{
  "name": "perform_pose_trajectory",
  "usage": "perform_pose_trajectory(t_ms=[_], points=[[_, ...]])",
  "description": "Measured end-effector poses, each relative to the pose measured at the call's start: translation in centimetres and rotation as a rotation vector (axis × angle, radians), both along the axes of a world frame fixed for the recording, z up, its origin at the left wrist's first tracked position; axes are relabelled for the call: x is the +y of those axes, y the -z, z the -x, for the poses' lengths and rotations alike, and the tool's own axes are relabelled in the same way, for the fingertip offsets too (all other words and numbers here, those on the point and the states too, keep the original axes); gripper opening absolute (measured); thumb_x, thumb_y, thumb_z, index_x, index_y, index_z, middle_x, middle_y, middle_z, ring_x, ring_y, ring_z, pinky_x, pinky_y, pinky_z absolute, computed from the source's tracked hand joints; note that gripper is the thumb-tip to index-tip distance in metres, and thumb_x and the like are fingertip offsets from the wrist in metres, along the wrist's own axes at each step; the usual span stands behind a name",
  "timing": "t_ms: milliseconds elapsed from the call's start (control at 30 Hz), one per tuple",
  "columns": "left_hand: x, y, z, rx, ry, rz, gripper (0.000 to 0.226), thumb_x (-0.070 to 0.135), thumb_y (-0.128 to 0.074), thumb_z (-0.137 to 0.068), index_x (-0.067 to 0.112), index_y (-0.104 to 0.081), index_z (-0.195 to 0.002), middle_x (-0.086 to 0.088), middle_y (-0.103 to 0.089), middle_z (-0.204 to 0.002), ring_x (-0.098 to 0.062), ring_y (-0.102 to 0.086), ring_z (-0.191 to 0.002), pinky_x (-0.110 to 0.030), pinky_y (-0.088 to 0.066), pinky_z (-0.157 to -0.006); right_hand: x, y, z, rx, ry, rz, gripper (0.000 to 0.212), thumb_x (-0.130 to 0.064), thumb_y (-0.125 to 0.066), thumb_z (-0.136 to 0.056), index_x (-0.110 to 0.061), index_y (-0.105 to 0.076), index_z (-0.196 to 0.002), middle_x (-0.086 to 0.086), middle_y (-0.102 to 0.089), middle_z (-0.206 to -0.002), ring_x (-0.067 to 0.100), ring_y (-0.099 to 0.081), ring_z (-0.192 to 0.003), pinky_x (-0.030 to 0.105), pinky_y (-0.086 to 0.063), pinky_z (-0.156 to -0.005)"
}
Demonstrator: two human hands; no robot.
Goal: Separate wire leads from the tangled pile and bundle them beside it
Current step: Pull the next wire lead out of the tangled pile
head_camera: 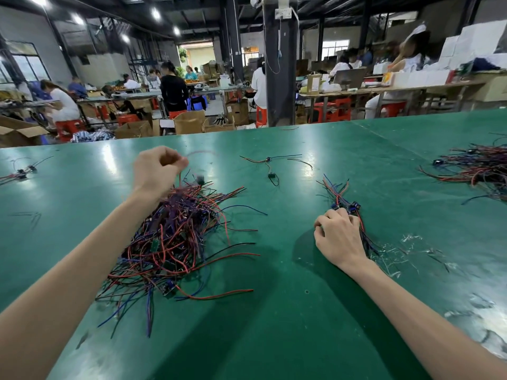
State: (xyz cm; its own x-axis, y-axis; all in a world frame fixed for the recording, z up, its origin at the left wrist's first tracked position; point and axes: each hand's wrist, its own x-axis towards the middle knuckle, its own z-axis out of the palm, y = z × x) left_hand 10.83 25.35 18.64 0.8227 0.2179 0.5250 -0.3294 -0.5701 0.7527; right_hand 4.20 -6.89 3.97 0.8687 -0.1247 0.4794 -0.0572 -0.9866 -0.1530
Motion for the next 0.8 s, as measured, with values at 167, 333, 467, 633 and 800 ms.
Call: perform_pose_trajectory(t_ms=[167,333,467,633,800], points=[[-2.8,-1.8,1.8,0.011,0.205,0.308,0.014,0.013,-0.059,-0.092,0.018,-0.053,-0.080,-0.008,-0.058,-0.094,-0.018,-0.053,-0.087,-0.031,-0.051,-0.081,0.1,0.0,0.0,-0.016,-0.009,-0.023,0.019,-0.018,-0.052,-0.089,-0.014,-0.070,-0.093,0.002,-0.063,-0.099,0.024,-0.047,-0.104,0.037,-0.027,-0.087],[-5.7,-2.2,3.2,0.017,0.370,0.268,0.014,0.013,-0.055,-0.095,0.018,-0.049,-0.083,-0.009,-0.064,-0.096,-0.020,-0.062,-0.087,-0.036,-0.054,-0.082,0.1,0.0,0.2,-0.031,-0.023,-0.042,0.018,-0.018,-0.053,-0.089,-0.013,-0.070,-0.094,0.003,-0.064,-0.098,0.024,-0.047,-0.103,0.036,-0.026,-0.086],[-6.6,-1.8,3.2,0.085,0.405,0.277,0.014,0.016,-0.049,-0.099,0.018,-0.046,-0.086,-0.009,-0.068,-0.084,-0.020,-0.067,-0.067,-0.042,-0.057,-0.072,-0.1,0.0,0.2,-0.041,-0.043,-0.069,0.018,-0.019,-0.053,-0.090,-0.015,-0.070,-0.094,0.003,-0.064,-0.098,0.024,-0.048,-0.103,0.036,-0.026,-0.086],[-7.7,-0.8,3.3,0.216,0.572,0.582,0.009,0.018,-0.042,-0.101,0.015,-0.042,-0.092,-0.008,-0.072,-0.080,-0.024,-0.070,-0.077,-0.047,-0.058,-0.076,0.8,-0.7,0.8,-0.168,-0.176,-0.160,0.012,-0.014,-0.058,-0.089,-0.012,-0.070,-0.089,0.004,-0.067,-0.088,0.028,-0.055,-0.090,0.036,-0.033,-0.080],[-9.2,-0.5,3.9,0.251,0.733,0.893,0.009,0.015,-0.040,-0.101,0.014,-0.040,-0.092,-0.010,-0.074,-0.083,-0.025,-0.071,-0.083,-0.048,-0.058,-0.075,3.4,-1.7,2.2,0.053,-0.471,-0.456,0.021,-0.024,-0.061,-0.090,-0.013,-0.067,-0.106,-0.001,-0.066,-0.088,0.020,-0.061,-0.077,0.034,-0.049,-0.080]])
